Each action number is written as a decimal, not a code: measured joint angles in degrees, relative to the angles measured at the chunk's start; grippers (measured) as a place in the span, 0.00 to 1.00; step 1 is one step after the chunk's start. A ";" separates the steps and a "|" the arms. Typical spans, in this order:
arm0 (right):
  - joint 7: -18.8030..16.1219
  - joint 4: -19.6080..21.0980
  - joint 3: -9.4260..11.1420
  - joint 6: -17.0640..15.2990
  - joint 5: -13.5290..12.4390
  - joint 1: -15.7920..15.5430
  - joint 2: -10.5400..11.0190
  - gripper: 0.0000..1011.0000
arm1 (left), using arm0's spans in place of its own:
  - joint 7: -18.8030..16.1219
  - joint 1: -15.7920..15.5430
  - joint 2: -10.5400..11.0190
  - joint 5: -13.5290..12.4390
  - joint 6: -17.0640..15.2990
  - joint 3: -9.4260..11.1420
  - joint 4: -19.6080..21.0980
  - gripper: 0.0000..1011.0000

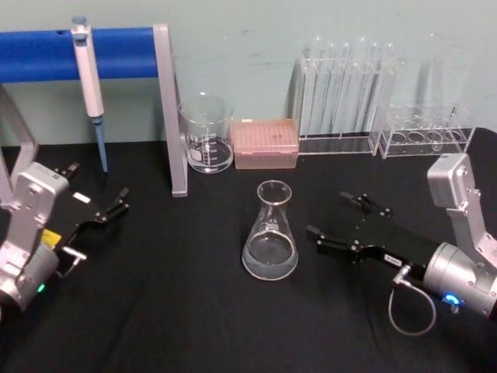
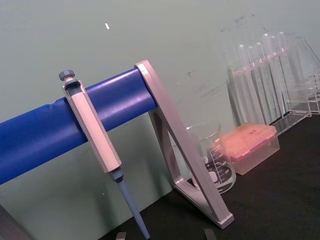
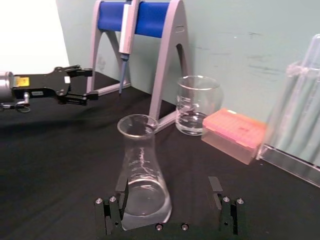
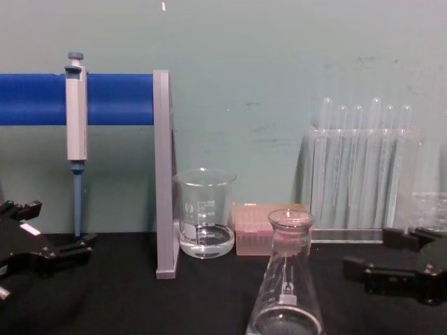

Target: Grasp the erlenmeyer flask with one hand, shake it three times, then place it back.

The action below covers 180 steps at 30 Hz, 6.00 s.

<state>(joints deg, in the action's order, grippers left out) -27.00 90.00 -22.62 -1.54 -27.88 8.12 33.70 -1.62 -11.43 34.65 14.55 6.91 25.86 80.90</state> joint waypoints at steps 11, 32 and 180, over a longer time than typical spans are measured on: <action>-1.66 -0.89 -0.60 -0.70 0.79 1.10 -1.98 0.99 | 0.00 0.00 0.00 0.00 0.00 0.00 0.00 0.99; -1.56 -4.37 -2.70 -0.89 3.56 4.73 -6.15 0.99 | 0.00 0.00 0.00 0.00 0.00 0.00 0.00 0.99; 6.83 2.99 4.29 -3.90 7.01 4.83 -10.20 0.45 | 0.00 0.00 0.00 0.00 0.00 0.00 0.00 0.99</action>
<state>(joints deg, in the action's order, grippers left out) -20.16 92.99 -18.33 -5.44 -20.86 12.95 23.50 -1.62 -11.43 34.65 14.55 6.91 25.87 80.90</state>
